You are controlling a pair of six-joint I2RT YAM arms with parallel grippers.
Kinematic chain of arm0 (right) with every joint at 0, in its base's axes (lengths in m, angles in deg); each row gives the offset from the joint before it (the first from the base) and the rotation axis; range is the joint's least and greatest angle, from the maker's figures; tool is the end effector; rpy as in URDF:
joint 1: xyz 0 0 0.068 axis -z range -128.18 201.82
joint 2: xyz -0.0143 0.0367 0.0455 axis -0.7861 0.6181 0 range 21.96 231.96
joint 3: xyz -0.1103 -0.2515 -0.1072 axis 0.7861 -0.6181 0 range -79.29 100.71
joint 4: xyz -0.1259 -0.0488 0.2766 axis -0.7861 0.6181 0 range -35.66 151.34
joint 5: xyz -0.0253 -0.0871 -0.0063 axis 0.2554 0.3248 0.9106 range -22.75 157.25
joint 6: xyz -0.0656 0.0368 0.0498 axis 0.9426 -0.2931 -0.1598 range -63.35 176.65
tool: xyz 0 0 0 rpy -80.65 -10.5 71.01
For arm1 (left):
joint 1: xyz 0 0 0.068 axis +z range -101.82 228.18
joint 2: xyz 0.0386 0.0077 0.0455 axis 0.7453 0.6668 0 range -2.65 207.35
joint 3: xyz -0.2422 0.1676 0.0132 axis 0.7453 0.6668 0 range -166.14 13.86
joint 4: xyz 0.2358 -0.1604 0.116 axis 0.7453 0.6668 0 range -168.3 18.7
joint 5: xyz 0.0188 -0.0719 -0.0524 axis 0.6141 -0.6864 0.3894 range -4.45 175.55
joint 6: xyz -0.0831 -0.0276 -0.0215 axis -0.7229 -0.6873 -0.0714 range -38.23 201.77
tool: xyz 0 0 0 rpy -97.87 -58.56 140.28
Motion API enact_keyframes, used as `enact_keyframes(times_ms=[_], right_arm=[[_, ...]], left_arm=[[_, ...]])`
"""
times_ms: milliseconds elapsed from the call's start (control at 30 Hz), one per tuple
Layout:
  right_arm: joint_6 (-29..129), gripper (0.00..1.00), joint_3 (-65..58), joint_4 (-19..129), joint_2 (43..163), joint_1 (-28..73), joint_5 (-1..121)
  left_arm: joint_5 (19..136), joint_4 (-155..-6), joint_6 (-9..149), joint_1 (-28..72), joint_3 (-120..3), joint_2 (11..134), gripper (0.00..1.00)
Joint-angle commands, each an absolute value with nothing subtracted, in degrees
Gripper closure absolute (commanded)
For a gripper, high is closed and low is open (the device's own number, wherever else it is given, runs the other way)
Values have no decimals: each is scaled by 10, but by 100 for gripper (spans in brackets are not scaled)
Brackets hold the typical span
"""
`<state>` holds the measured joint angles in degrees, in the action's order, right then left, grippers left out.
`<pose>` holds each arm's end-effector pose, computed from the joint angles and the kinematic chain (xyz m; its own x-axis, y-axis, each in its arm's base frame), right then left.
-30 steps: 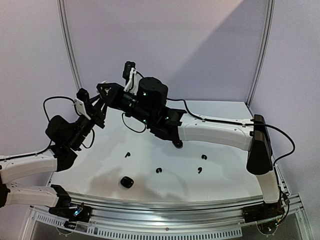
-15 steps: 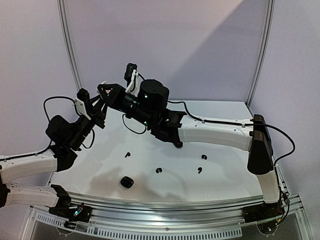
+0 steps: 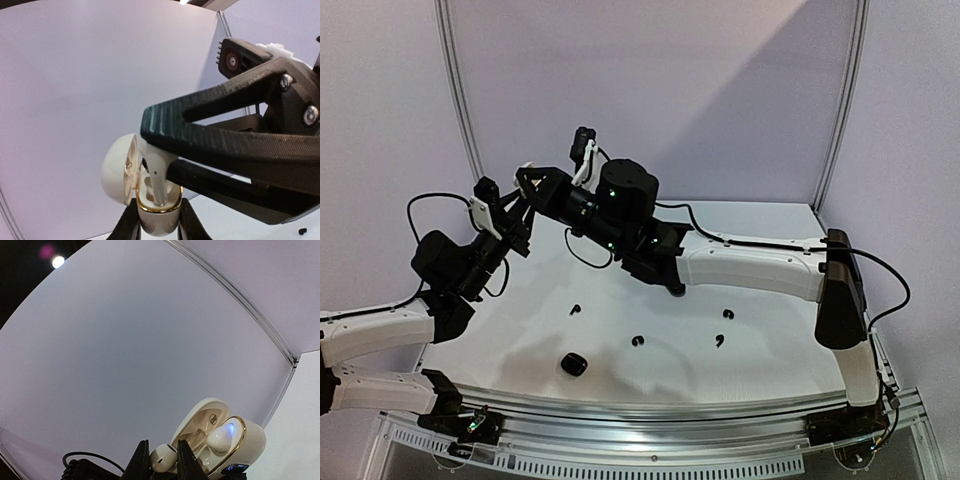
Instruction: Insert the wireless bluetooth earbuds into the charging case
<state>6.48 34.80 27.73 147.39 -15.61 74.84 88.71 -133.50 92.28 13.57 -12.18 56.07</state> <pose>0.2534 0.5820 0.3886 -0.6006 0.5384 -0.5911 -0.6326 0.1321 0.7632 0.2442 -0.1631 0.3094 0.4058 -0.0590 -0.9121 0.4590 0.8761 0.1476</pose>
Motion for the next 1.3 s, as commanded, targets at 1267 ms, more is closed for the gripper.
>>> enact_keyframes(times_ms=[1267], right_arm=[[41, 88, 339, 329, 1491, -146, 768]], left_arm=[[885, -1398, 932, 128, -130, 551, 100]])
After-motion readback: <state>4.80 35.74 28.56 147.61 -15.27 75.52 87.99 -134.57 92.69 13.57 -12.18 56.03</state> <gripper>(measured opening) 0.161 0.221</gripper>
